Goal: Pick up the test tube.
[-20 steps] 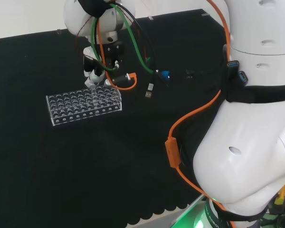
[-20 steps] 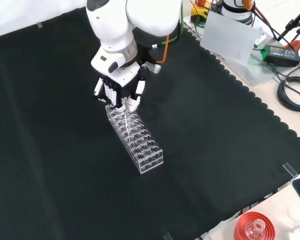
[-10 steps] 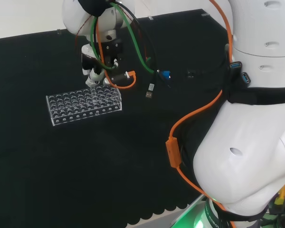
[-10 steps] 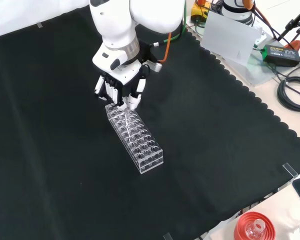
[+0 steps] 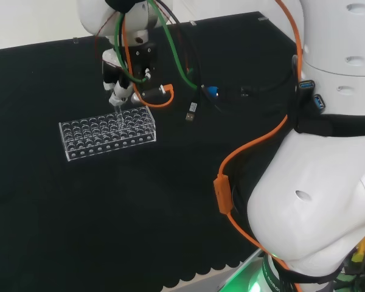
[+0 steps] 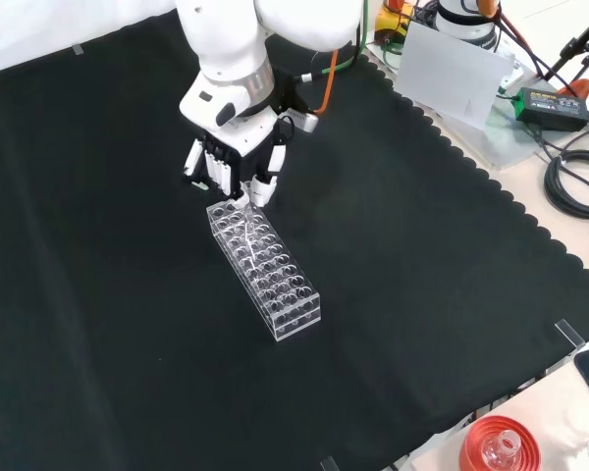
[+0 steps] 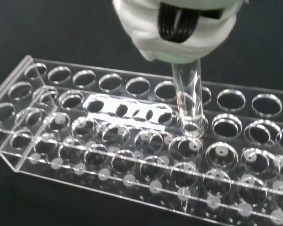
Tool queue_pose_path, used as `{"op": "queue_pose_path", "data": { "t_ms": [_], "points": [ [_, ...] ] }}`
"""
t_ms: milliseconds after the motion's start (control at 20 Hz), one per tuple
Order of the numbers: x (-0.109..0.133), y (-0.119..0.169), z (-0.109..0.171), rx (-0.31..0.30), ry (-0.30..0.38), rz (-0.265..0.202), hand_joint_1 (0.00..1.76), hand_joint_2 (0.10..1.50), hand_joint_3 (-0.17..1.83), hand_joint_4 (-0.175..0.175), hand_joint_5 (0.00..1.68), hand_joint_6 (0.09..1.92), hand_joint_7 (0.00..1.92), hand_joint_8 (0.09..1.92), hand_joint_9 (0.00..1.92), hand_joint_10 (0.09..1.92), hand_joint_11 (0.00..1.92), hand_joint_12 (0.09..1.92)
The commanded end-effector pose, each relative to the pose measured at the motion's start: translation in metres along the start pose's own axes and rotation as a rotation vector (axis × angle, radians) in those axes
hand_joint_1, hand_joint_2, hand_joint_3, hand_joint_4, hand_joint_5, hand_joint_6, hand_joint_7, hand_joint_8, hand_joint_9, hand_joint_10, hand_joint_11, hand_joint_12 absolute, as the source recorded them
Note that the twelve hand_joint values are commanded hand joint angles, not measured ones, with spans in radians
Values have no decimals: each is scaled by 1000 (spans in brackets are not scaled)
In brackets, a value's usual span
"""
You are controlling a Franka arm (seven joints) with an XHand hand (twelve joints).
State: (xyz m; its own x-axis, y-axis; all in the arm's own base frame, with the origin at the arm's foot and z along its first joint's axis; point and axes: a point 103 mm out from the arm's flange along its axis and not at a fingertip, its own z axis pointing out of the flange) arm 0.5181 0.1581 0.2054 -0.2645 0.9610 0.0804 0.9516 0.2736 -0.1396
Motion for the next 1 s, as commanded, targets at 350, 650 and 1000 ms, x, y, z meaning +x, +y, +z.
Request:
{"op": "queue_pose_path", "data": {
  "t_ms": [350, 650, 1000],
  "points": [
    [6, -7, -42, -25, -3, -39, 1423, 731, 467, -175, 1267, 569, 1406, 640, 1263, 397, 565, 1323],
    [5, -19, -78, -54, 7, -43, 1424, 721, 481, -175, 1273, 561, 1414, 629, 1268, 393, 564, 1324],
    [2, -38, -120, -94, 15, -36, 1424, 718, 485, -175, 1275, 559, 1417, 625, 1269, 393, 564, 1324]
  ]
}}
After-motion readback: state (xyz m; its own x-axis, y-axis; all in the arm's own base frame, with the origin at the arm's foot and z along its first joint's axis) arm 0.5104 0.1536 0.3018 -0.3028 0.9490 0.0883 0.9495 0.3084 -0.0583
